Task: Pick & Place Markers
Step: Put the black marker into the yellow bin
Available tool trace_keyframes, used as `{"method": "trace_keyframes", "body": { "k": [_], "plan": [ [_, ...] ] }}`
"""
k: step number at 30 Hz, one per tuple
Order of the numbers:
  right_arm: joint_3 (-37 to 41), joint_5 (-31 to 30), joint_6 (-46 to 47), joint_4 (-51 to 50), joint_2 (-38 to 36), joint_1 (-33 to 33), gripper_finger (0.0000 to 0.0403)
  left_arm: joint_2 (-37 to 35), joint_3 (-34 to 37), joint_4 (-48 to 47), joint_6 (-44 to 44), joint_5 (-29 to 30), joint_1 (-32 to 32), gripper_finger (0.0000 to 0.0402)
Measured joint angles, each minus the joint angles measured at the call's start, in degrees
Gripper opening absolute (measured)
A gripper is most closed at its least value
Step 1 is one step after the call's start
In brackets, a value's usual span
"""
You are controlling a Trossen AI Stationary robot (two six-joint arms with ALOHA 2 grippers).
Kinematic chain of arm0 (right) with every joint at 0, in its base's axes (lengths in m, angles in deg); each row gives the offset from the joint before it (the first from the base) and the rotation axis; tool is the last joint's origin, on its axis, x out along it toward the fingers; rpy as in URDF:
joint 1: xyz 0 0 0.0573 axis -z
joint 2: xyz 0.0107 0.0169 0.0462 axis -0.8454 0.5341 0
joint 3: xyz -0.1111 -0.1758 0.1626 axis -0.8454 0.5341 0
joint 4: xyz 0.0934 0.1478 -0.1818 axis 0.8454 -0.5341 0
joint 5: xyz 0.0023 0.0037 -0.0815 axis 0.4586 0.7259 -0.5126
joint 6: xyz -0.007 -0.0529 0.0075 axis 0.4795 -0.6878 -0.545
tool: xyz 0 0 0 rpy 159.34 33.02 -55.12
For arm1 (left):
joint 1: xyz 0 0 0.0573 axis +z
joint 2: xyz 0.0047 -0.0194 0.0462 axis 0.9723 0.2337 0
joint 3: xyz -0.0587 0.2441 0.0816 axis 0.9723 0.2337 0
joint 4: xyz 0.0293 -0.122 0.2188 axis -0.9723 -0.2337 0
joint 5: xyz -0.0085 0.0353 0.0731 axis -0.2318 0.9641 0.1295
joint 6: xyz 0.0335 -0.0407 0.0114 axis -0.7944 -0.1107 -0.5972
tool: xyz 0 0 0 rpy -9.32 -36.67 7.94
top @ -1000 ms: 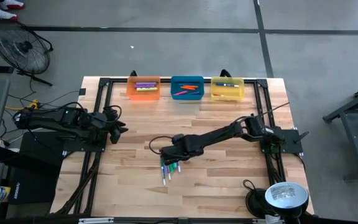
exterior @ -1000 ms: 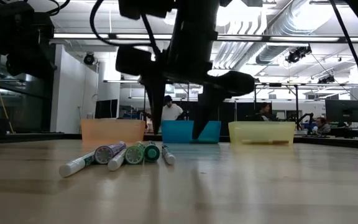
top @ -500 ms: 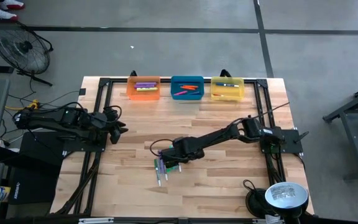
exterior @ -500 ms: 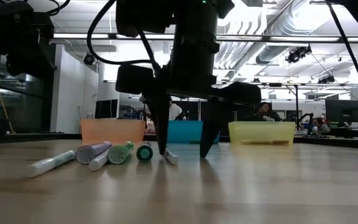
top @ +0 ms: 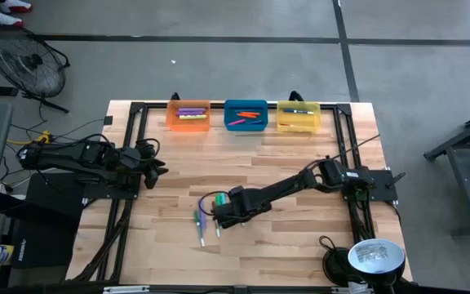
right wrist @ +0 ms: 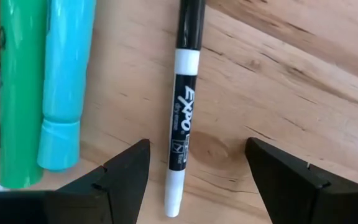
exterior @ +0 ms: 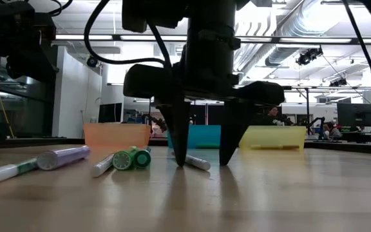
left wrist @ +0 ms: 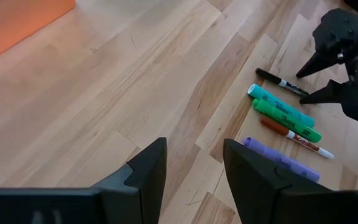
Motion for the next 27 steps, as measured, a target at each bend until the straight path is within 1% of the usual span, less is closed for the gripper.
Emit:
{"method": "trace_keyframes", "body": {
  "k": [3, 6, 15, 27],
  "plan": [
    [0.04, -0.38, -0.56, -0.18, -0.05, -0.10, 0.0254, 0.00, 0.00, 0.00, -0.01, 0.02, 0.00, 0.0156],
    [0.10, 0.07, -0.71, -0.30, -0.05, 0.00, 0.0235, -0.01, 0.00, 0.00, -0.01, 0.04, 0.00, 0.0156],
    [0.17, 0.07, -0.74, -0.50, -0.02, 0.00, 0.0130, 0.00, 0.00, -0.01, 0.01, 0.14, 0.00, 0.0156],
    [0.19, 0.75, -3.55, -0.13, -0.03, -0.02, 0.0027, -0.01, 0.00, -0.04, -0.01, 0.12, -0.02, 0.0156]
  ]
}}
